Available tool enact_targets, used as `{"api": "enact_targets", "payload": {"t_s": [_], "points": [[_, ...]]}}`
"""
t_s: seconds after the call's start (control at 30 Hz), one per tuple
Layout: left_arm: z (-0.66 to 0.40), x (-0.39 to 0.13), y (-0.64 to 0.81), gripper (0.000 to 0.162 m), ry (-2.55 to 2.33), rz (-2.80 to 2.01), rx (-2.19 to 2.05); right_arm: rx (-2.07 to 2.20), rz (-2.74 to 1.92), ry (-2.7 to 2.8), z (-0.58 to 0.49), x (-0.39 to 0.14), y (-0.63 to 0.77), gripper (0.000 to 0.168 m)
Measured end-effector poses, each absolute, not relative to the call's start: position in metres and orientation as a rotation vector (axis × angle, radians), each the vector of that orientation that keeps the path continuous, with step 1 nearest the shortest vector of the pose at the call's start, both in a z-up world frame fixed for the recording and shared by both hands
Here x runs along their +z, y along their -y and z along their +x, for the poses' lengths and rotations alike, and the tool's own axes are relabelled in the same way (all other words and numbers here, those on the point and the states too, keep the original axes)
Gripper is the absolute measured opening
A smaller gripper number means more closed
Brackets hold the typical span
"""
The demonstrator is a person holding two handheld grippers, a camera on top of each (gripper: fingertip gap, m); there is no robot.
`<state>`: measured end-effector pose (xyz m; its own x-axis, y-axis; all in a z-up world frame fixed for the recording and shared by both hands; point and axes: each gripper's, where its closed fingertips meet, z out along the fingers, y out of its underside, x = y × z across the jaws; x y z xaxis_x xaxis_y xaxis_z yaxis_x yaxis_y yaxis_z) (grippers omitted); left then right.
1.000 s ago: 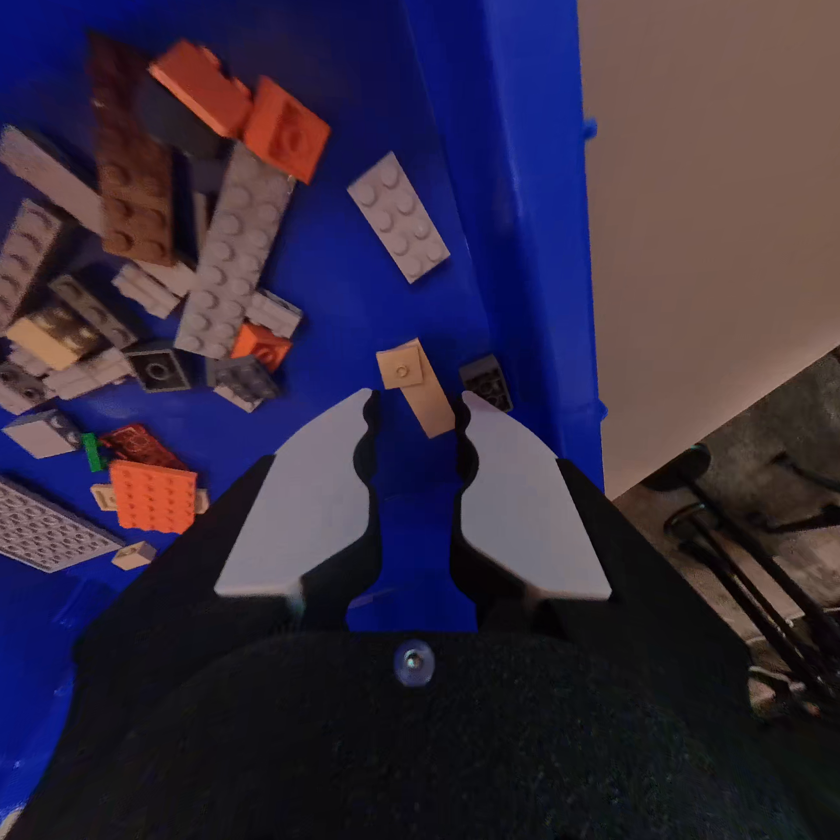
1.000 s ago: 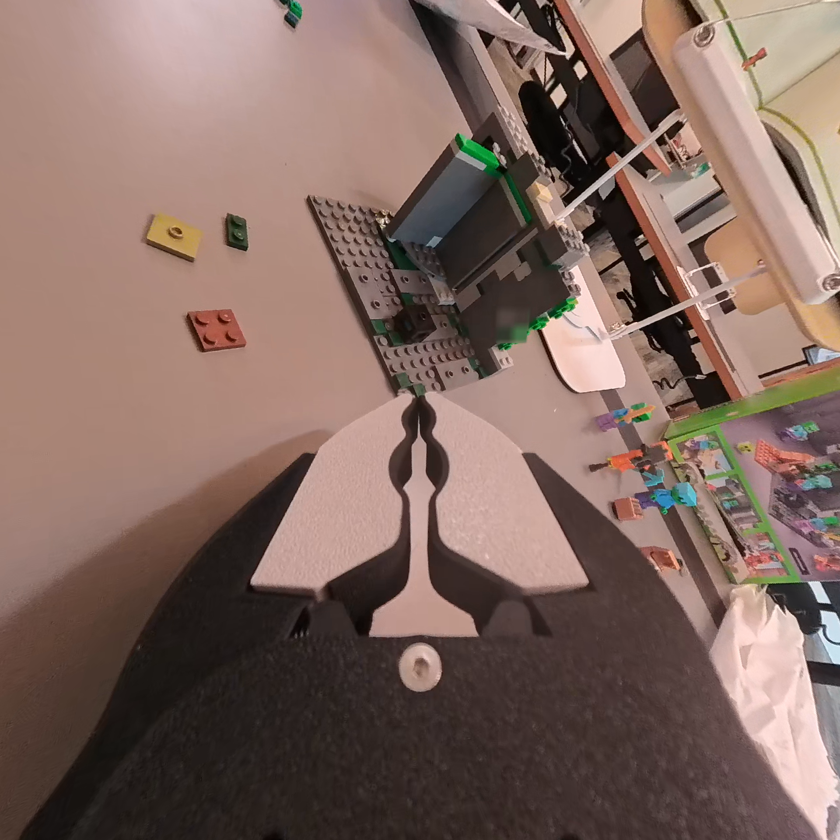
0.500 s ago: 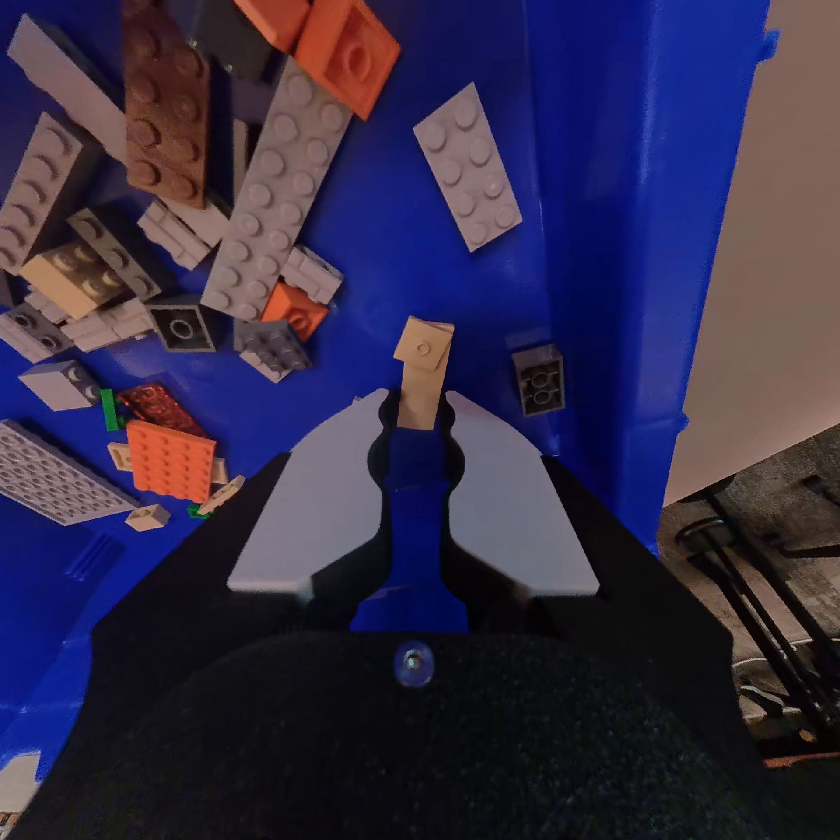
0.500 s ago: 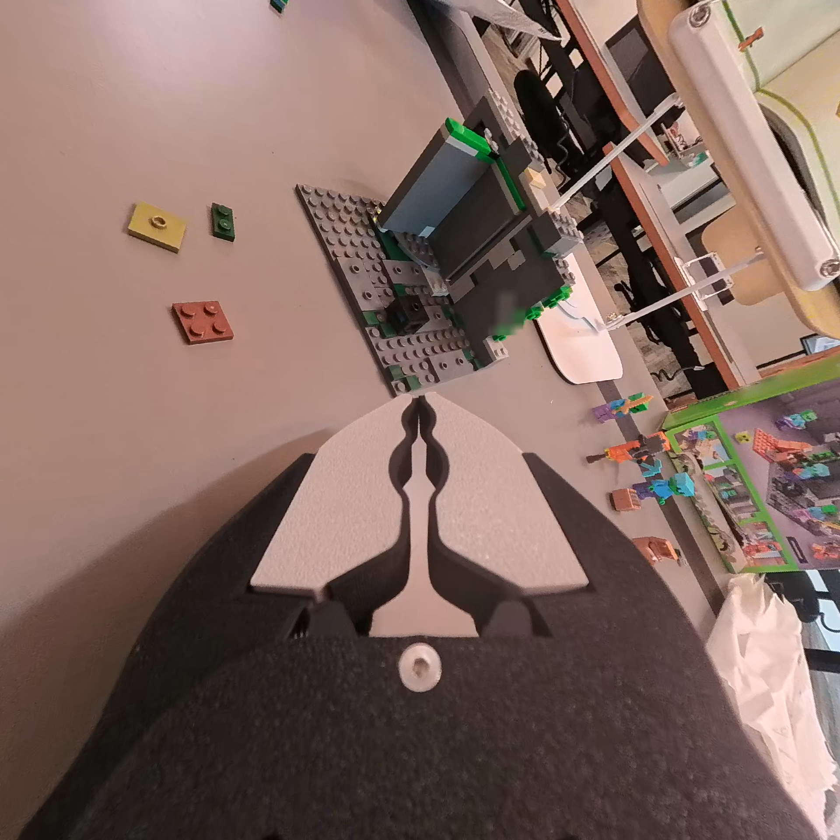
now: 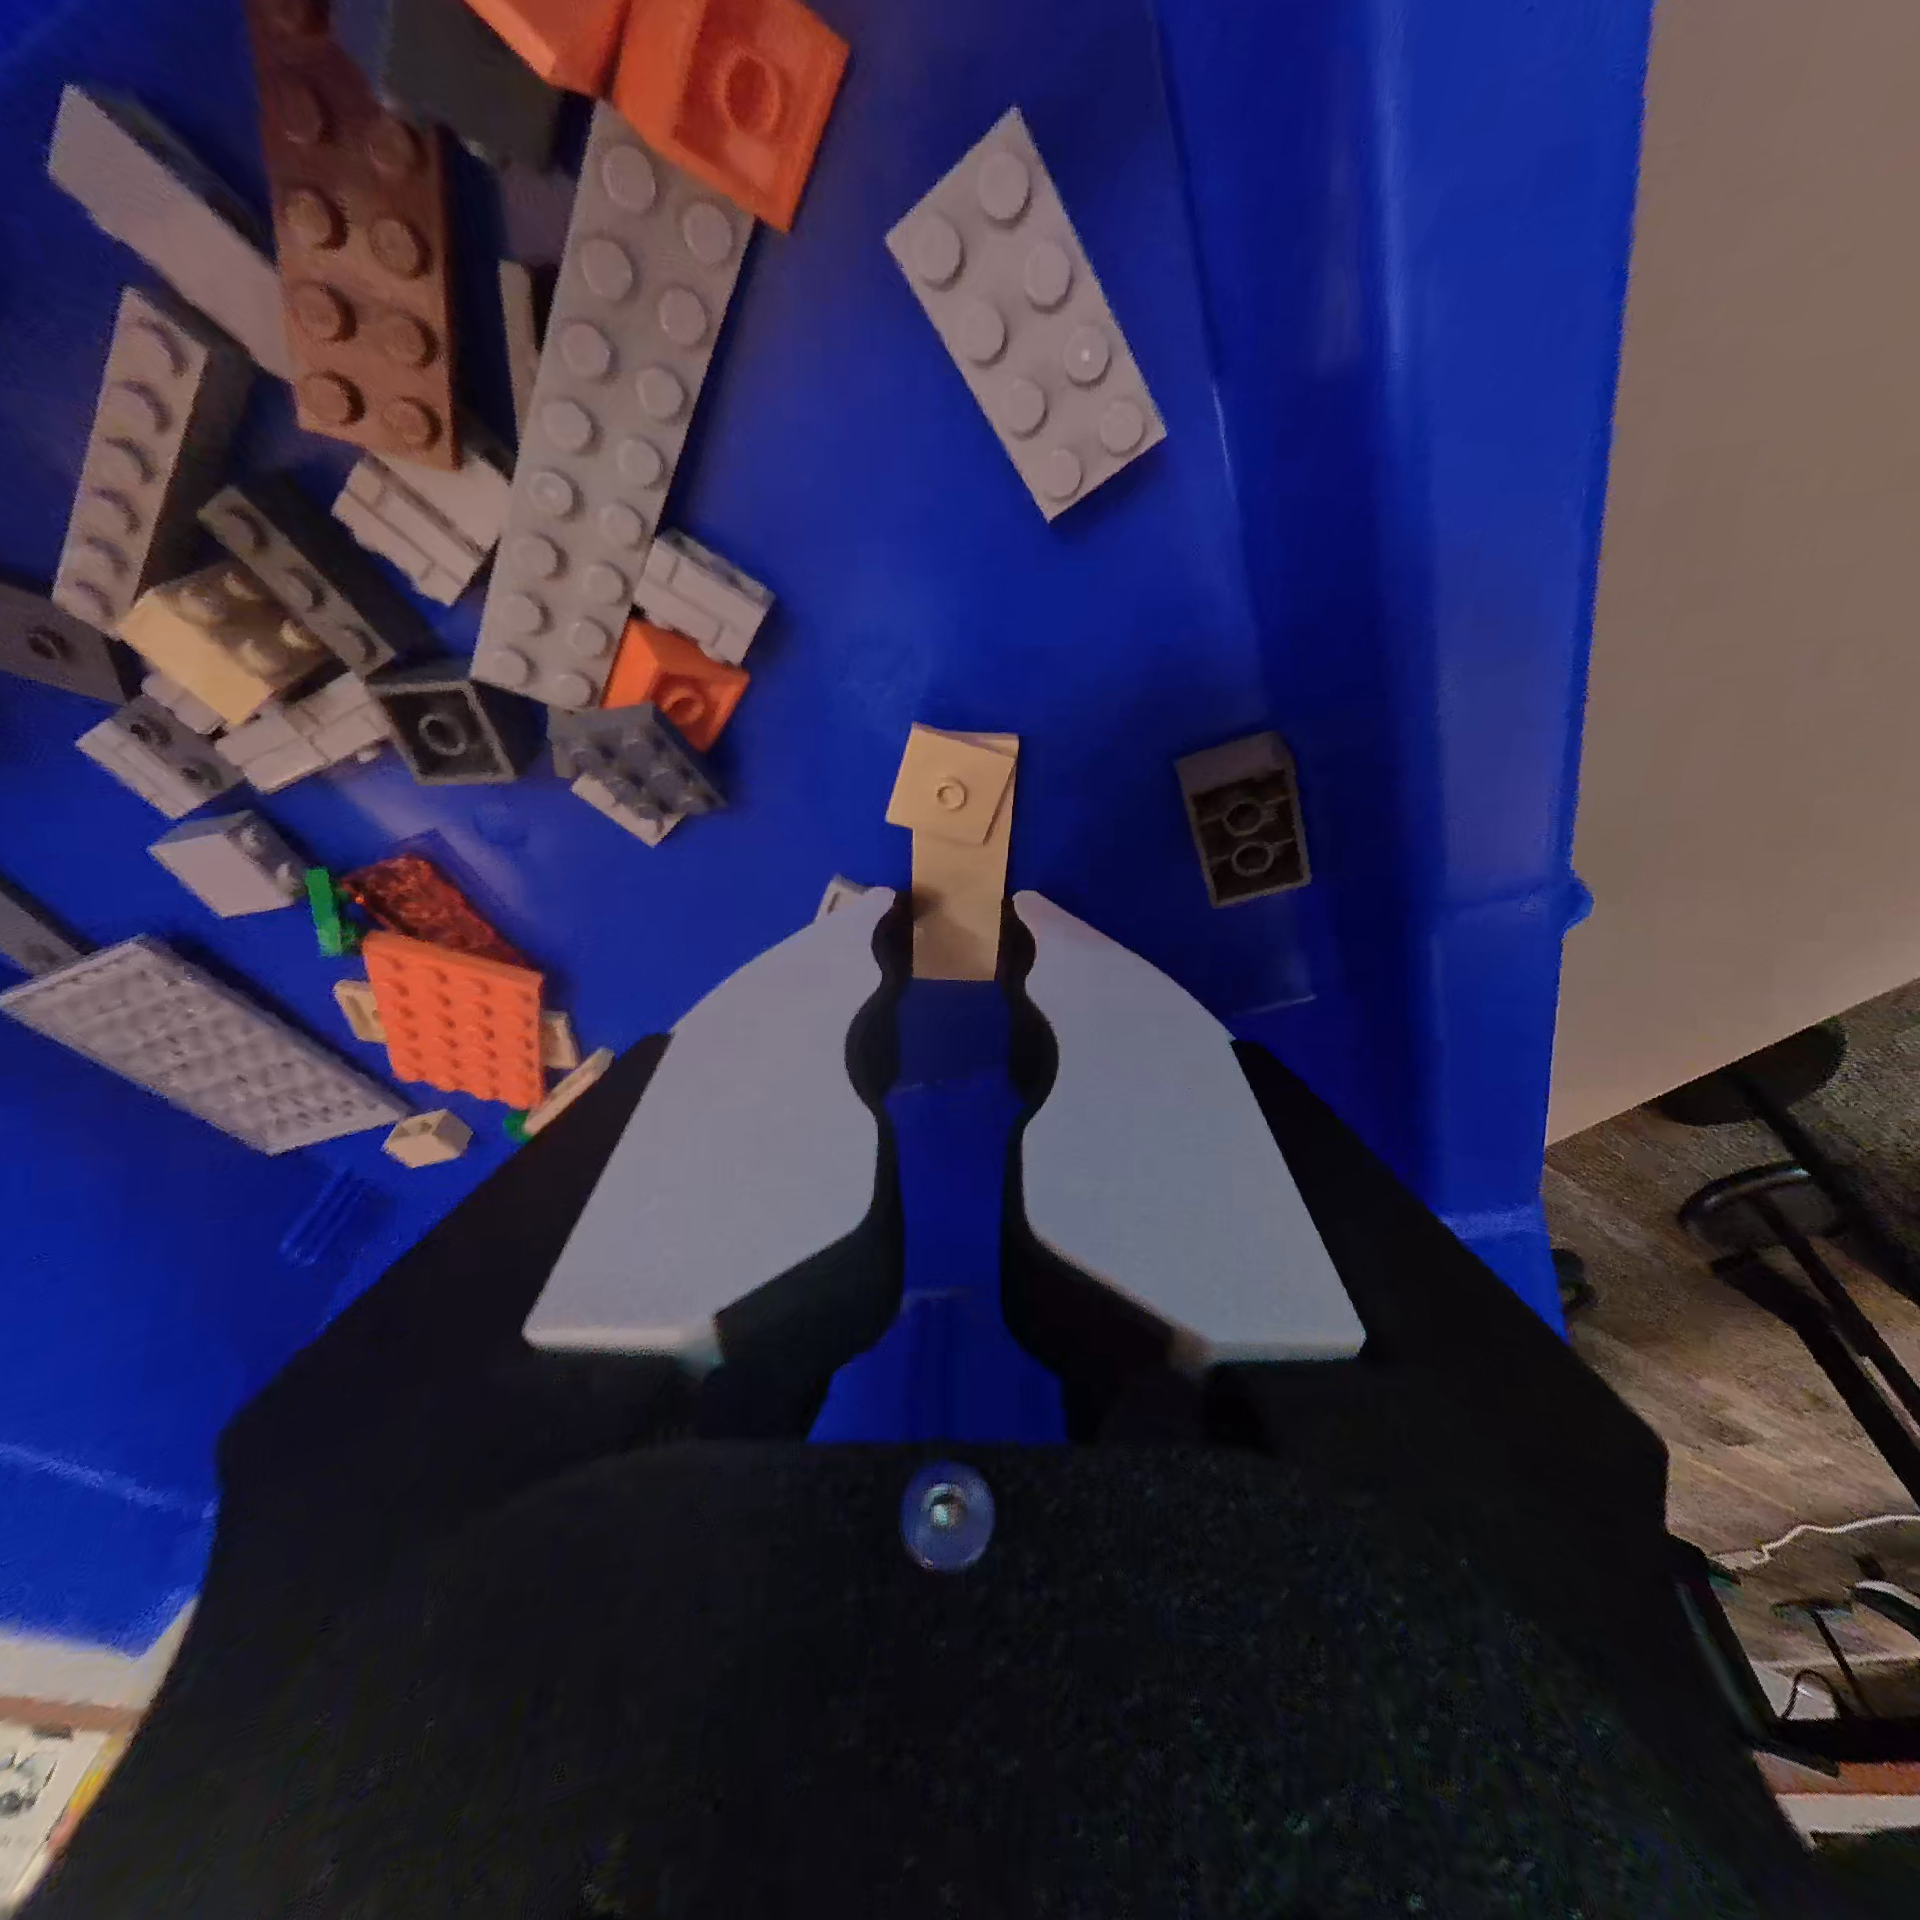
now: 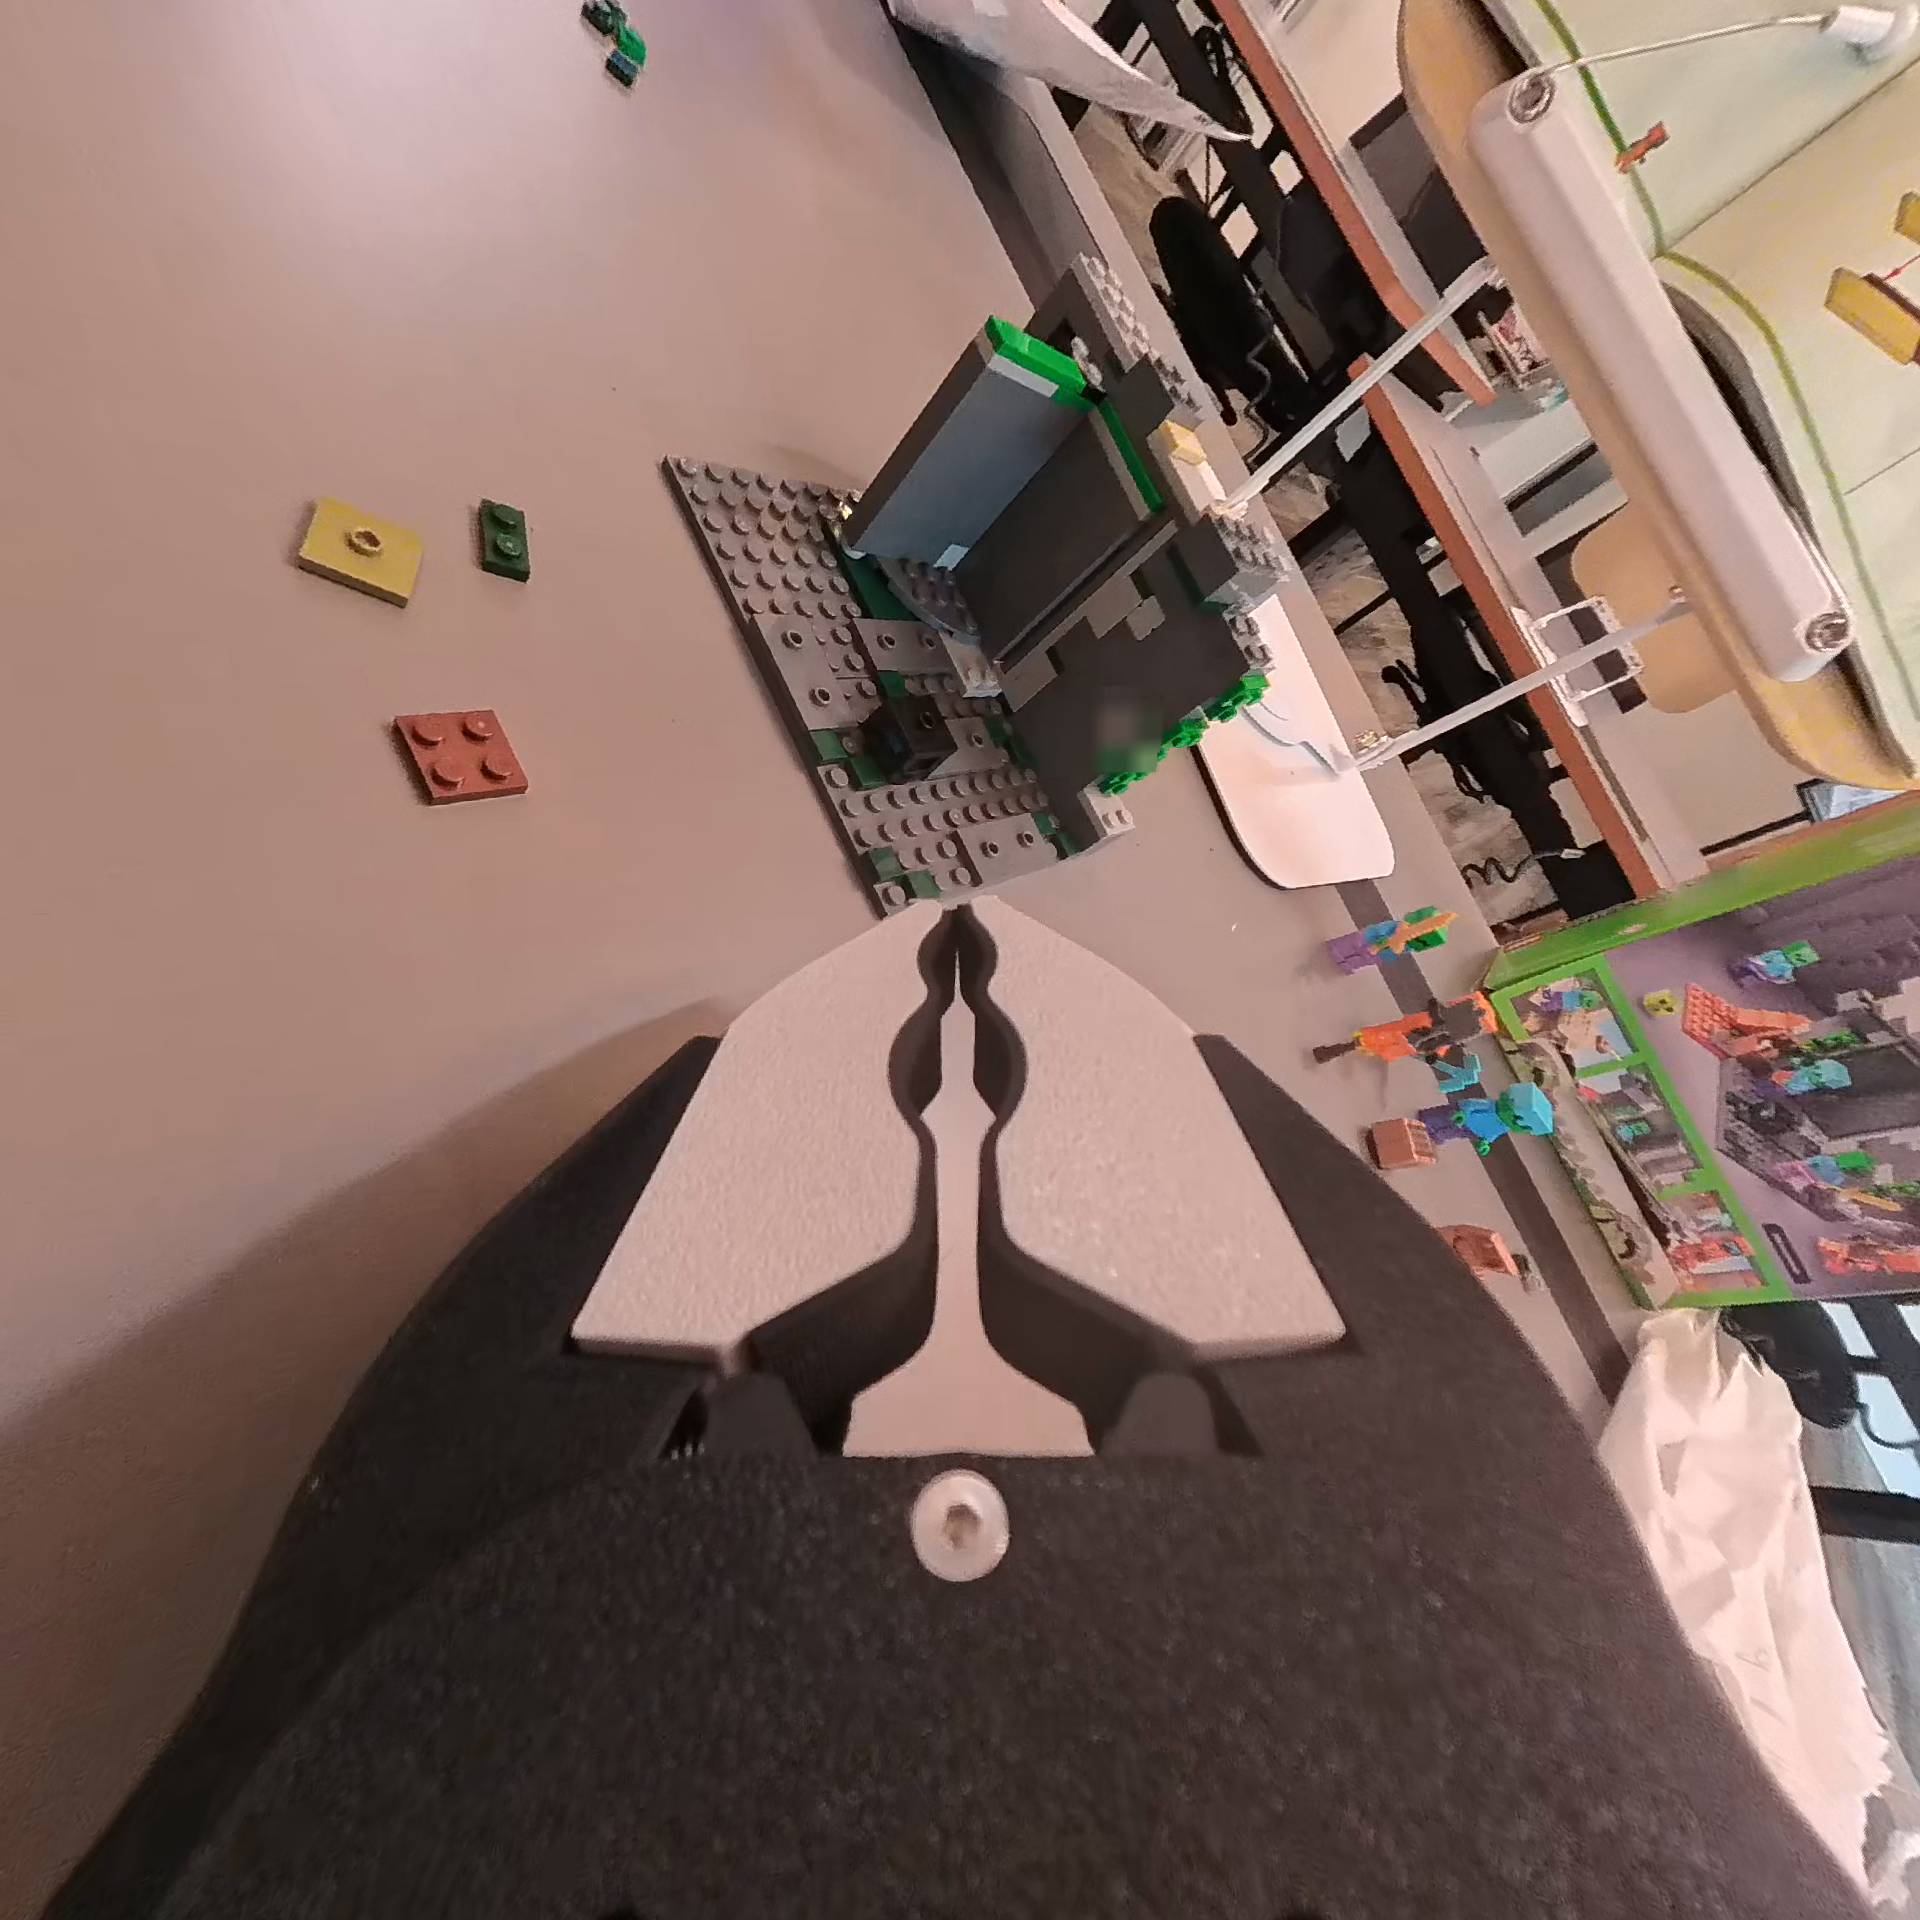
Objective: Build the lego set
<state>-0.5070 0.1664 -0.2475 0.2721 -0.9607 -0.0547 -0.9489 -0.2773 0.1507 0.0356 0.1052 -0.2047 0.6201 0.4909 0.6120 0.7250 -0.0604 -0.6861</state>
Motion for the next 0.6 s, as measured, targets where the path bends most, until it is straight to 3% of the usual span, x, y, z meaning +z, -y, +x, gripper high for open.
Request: {"api": "enact_targets", "payload": {"t_s": [0.6], "points": [[-0.541,-0.15,-0.216,0.016,1.772,2.145,-1.342,-0.257,-1.652,1.007,0.035,-0.19,-0.098,0.0]]}}
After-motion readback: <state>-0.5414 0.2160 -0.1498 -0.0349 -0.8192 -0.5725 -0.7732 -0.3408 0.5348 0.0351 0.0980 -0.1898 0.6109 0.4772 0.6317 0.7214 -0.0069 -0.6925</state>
